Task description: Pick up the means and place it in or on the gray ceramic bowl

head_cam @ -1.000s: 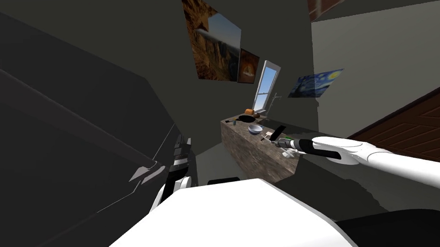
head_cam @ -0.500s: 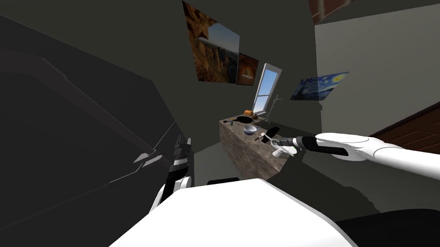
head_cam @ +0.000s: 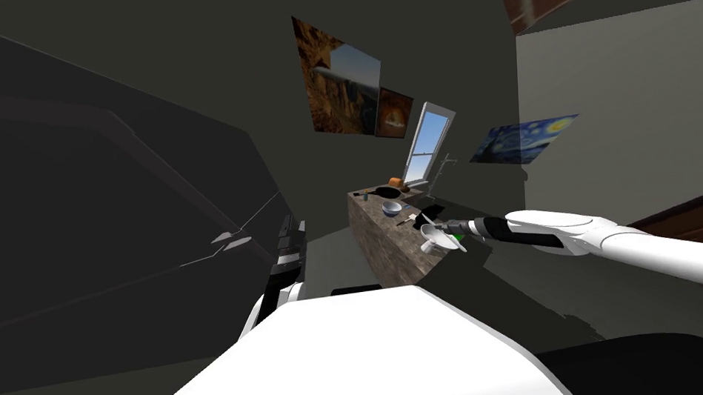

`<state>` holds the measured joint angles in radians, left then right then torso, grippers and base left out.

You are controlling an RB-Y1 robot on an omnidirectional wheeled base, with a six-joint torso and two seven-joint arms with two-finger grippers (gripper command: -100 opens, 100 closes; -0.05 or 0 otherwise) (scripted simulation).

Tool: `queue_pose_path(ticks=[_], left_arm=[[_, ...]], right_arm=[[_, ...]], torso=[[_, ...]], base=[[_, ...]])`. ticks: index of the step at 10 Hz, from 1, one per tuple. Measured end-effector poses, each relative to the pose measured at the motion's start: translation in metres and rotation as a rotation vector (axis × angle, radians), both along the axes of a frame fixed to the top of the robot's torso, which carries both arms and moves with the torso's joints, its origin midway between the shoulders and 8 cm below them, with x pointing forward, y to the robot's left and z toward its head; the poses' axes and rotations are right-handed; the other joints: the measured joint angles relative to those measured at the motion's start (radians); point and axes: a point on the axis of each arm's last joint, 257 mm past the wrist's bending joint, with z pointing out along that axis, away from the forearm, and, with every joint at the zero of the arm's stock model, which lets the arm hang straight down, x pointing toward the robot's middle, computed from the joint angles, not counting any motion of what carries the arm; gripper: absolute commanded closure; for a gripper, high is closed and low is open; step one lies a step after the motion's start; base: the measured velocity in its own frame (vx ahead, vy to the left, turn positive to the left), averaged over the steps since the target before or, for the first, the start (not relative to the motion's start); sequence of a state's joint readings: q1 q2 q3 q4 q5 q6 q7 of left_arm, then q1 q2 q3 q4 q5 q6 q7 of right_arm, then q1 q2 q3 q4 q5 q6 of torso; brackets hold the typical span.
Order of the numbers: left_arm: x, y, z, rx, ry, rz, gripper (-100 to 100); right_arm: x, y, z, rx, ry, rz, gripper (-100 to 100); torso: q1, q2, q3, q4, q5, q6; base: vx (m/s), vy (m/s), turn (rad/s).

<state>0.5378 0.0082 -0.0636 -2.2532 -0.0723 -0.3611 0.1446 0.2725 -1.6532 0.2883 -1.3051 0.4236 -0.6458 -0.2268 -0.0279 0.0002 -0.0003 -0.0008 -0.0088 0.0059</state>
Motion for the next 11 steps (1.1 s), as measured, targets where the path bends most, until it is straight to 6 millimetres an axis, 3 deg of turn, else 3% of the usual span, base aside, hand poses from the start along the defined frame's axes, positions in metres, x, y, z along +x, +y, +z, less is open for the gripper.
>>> queue_pose_path(ticks=[1, 2, 6, 7, 8, 10, 11], left_arm=[[0.000, 0.000, 0.000, 0.000, 0.000, 0.000, 0], [0.000, 0.000, 0.000, 0.000, 0.000, 0.000, 0], [0.000, 0.000, 0.000, 0.000, 0.000, 0.000, 0], [0.000, 0.000, 0.000, 0.000, 0.000, 0.000, 0], [0.000, 0.000, 0.000, 0.000, 0.000, 0.000, 0], [0.000, 0.000, 0.000, 0.000, 0.000, 0.000, 0], [0.000, 0.000, 0.000, 0.000, 0.000, 0.000, 0]], right_arm=[[-0.001, 0.003, 0.000, -0.002, 0.003, 0.021, 100], [0.000, 0.004, 0.001, -0.001, 0.001, 0.026, -100], [0.000, 0.004, 0.001, -0.001, 0.000, 0.025, -100], [0.000, 0.004, 0.001, -0.001, 0.000, 0.025, 0], [0.000, 0.004, 0.001, -0.001, 0.000, 0.025, -100], [0.030, -0.008, 0.024, -0.002, -0.124, -0.032, -100], [0.034, -0.019, 0.023, -0.030, -0.158, -0.052, -100]], torso=[[-0.002, 0.000, 0.000, 0.000, -0.001, 0.002], [0.003, -0.002, -0.002, -0.002, -0.001, 0.003], [0.009, -0.004, -0.003, -0.002, 0.000, 0.003], [0.009, -0.004, -0.003, -0.002, 0.000, 0.003], [0.009, -0.004, -0.003, -0.002, 0.000, 0.003], [-0.003, 0.005, 0.002, 0.000, -0.002, 0.002], [0.000, 0.002, 0.001, -0.001, -0.002, 0.003]], base=[[-0.012, -0.096, 0.035], [-0.003, -0.015, 0.002], [-0.001, -0.001, 0.000], [0.000, 0.000, 0.000], [-0.109, -0.193, 0.366], [-0.135, -0.140, 0.446], [0.000, 0.000, 0.000]])
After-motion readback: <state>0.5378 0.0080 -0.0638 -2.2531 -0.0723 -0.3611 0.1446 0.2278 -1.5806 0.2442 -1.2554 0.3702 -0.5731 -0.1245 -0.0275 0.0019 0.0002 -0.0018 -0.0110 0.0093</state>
